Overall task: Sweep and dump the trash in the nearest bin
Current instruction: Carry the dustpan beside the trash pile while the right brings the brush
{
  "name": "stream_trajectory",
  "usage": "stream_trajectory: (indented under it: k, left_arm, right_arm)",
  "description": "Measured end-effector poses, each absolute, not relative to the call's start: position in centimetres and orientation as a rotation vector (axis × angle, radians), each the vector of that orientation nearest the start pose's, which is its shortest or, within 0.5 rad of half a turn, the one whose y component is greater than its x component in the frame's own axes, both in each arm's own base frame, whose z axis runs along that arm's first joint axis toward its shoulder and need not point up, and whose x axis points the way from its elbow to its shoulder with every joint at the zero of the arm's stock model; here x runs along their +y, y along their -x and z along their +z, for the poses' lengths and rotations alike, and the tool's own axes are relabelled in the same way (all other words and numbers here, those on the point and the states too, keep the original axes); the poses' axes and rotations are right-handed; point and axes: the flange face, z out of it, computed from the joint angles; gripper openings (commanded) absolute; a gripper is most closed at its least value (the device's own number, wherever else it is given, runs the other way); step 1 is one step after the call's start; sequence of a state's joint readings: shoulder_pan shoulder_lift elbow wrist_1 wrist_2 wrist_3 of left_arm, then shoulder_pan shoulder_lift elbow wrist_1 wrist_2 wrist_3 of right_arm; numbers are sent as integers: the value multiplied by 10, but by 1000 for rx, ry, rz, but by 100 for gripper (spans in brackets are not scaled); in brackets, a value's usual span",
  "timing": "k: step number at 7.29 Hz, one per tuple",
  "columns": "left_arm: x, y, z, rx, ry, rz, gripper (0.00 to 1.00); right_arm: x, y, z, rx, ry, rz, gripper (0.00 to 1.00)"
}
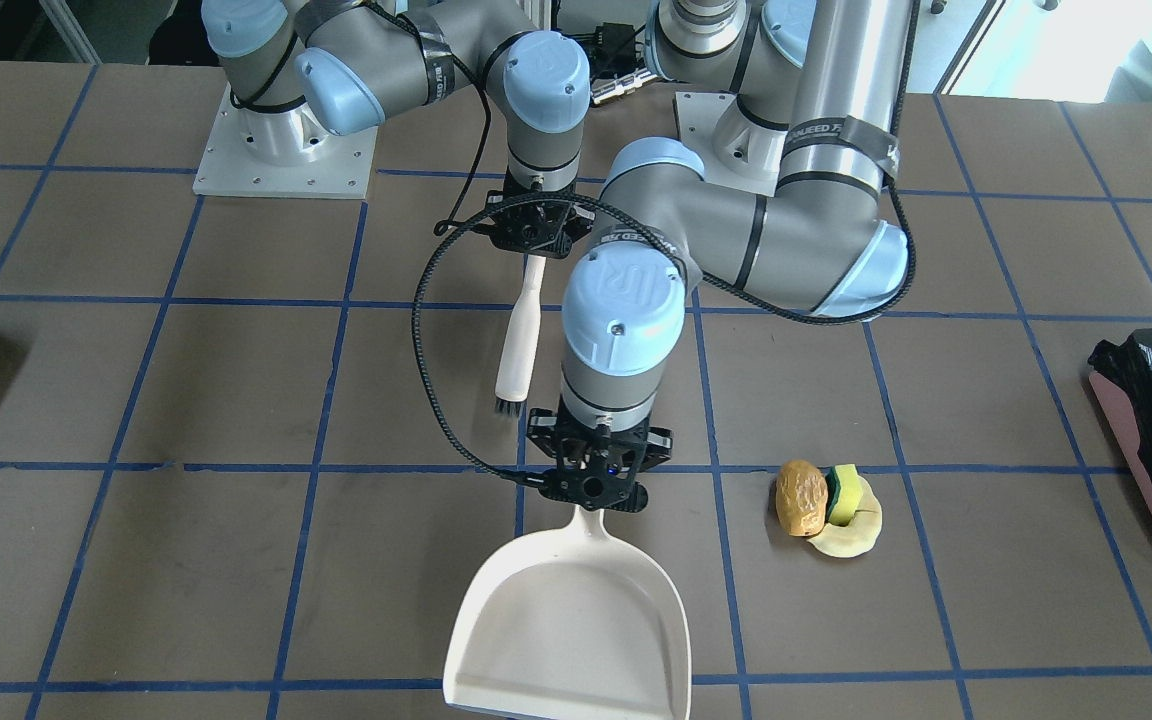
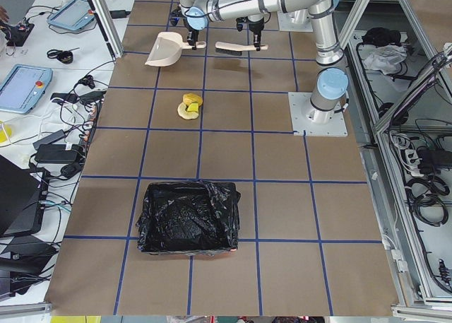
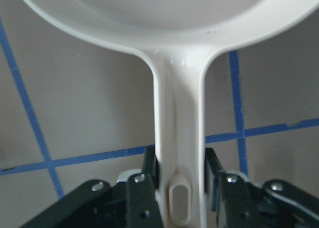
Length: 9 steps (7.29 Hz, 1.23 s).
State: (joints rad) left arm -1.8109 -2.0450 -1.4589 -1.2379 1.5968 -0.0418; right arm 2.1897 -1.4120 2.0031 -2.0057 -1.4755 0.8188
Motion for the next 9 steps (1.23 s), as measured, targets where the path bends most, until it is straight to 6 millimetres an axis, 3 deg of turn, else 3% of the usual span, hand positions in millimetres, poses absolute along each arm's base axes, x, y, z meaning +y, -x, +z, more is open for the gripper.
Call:
stream_trajectory:
  k: [4, 7, 9]
  left_arm:
    - [-627, 129, 336, 2984, -773, 96, 0]
    - [-622, 35, 353, 2767, -1191, 166, 0]
    - [-619, -38, 359, 2650, -1446, 198, 0]
  right_arm:
    - [-304, -412, 264, 2975, -938, 157, 0]
    - [-314, -423, 271, 2913, -1078, 150, 0]
    - [-335, -444, 282, 2905, -1106, 179, 0]
